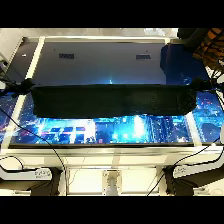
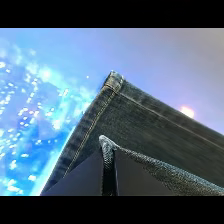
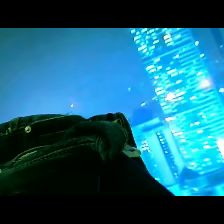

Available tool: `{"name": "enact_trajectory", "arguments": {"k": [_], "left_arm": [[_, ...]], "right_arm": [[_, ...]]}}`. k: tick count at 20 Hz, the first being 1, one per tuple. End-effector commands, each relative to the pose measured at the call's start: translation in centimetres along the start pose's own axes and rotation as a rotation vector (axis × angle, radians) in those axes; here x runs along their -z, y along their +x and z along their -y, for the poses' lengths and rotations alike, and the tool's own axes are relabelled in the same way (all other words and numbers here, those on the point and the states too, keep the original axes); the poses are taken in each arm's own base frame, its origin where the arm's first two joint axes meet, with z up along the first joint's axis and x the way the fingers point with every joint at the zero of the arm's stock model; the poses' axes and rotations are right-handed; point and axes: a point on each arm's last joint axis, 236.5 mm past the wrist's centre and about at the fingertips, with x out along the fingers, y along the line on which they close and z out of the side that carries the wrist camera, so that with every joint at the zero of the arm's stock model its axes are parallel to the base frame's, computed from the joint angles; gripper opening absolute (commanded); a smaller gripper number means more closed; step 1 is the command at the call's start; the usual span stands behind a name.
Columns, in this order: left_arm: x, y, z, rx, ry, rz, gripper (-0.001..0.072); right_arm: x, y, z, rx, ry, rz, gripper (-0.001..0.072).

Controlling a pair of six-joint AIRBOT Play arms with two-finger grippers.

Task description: Fold the clothes and pants, and hang the long-sleeved shirts on hangers.

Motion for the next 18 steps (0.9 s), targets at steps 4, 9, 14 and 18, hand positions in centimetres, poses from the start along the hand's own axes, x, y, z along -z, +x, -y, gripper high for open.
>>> {"name": "enact_trajectory", "arguments": {"k": [4,9,14,18], "left_arm": [[-0.3,3.2,0.3,-0.001,-0.044,0.027,0.0062],[-3.1,1.3,1.8,0.025,-0.017,0.045,0.0328],[0.1,-0.3,1.4,-0.01,0.048,-0.148,0.0441],[4.8,-1.8,-1.2,-0.103,0.11,-0.359,0.0441]], "right_arm": [[1.5,3.7,-1.5,-0.042,0.048,-0.046,0.0212],[-1.2,2.1,-2.0,-0.052,0.035,-0.007,0.0265],[-3.8,-1.8,-1.7,-0.018,-0.033,-0.021,0.0276],[-1.7,-4.4,-1.7,-0.02,-0.179,-0.161,0.0276]]}}
